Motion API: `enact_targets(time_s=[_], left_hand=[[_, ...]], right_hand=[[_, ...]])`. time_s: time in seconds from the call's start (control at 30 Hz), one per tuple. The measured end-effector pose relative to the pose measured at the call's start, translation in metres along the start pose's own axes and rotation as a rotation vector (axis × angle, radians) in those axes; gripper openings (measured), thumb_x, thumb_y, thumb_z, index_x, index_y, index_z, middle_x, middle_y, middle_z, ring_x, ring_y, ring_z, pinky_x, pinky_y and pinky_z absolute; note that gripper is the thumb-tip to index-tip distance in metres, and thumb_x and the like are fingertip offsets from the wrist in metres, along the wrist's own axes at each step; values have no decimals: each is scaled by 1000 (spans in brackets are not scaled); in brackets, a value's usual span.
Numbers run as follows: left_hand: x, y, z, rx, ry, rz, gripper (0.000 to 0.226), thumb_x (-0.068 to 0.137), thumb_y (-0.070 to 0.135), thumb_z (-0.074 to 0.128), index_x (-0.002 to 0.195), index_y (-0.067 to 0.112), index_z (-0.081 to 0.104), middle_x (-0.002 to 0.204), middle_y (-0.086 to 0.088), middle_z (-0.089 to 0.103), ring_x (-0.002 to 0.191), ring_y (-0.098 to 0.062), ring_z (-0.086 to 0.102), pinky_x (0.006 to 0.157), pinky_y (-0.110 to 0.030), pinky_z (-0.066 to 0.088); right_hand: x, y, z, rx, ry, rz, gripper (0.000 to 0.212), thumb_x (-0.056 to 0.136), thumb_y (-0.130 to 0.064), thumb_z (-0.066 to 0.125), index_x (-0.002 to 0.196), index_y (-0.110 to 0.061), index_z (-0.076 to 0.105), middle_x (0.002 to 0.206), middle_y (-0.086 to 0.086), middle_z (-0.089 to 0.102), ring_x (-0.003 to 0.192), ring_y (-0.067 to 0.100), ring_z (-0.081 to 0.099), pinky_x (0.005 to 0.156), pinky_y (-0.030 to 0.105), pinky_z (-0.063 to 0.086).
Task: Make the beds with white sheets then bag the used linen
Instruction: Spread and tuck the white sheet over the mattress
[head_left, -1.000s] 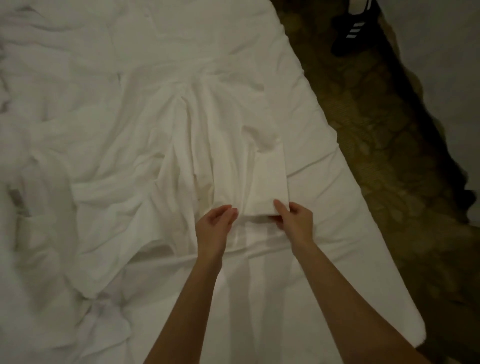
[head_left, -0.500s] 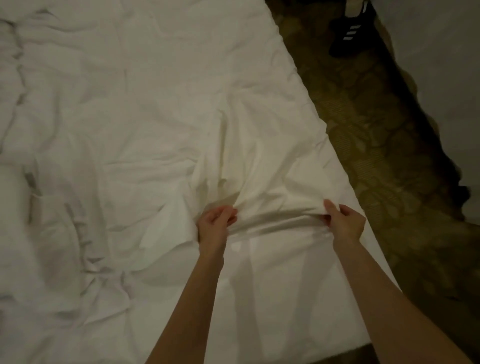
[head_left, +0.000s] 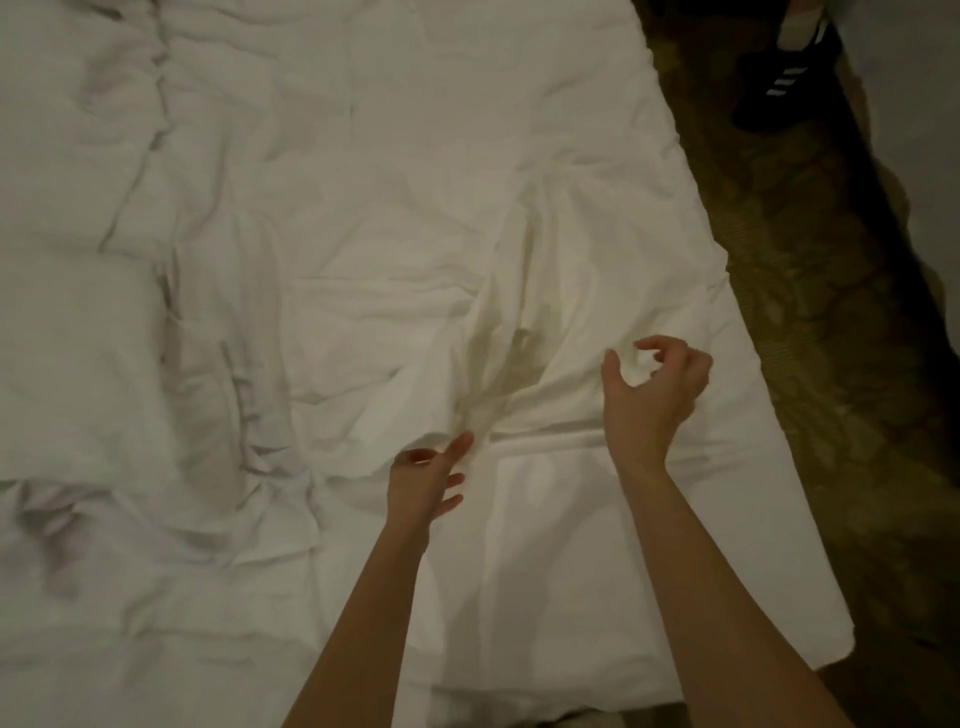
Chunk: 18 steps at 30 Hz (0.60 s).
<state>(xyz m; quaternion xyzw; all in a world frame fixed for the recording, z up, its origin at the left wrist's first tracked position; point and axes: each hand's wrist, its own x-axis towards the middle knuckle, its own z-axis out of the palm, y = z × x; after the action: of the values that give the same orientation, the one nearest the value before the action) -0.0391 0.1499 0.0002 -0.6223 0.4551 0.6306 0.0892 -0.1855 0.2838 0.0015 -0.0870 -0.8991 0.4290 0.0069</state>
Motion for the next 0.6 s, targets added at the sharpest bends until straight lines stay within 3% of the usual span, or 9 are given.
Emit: enact_targets(time_s=[0.07,0.13,0.27,0.33,0.5,0.6], left_hand=[[1,1,1,40,-35,-23,52,76,38,80,110,13,50,107,-7,63,94,-19,65,82,-40,58],[1,2,4,27,-137,-52,44,81,39,75,109,12,55,107,-7,67,97,-21,66,87,-41,56],[0,7,6,-140,-266,13,25,90,28,67,104,7,66,99,-4,75,99,-22,71,81,-35,56],[-7,11,5,-186,-278,57,23,92,26,65,103,5,66,96,-4,76,94,-19,72,77,-31,57],[-25,37,-12,-250,-257,158,27,93,28,61,90,3,70,88,-8,76,86,-20,73,74,-27,55],[-39,57,-21,-114,-96,565,25,90,25,66,76,4,72,75,-7,73,74,-16,71,72,-25,54]], right_hand=[[-13,-12,11,59,-135,-3,21,82,-22,73,91,-20,54,103,-2,44,93,20,51,83,33,43],[-25,-21,21,101,-350,78,20,84,-29,71,93,-17,58,98,1,54,84,15,54,78,27,44],[-41,-30,33,29,-618,247,38,83,-41,71,106,-13,59,93,-5,61,86,10,57,79,21,41],[-43,-34,35,-12,-642,273,39,81,-41,73,106,-14,60,93,-5,62,86,9,57,79,20,40],[-38,-46,30,10,-580,264,12,82,-23,74,86,-12,70,79,0,68,77,14,62,77,27,50],[-35,-64,29,179,-550,305,18,81,-16,75,86,-14,58,66,-1,63,61,13,60,65,28,52]])
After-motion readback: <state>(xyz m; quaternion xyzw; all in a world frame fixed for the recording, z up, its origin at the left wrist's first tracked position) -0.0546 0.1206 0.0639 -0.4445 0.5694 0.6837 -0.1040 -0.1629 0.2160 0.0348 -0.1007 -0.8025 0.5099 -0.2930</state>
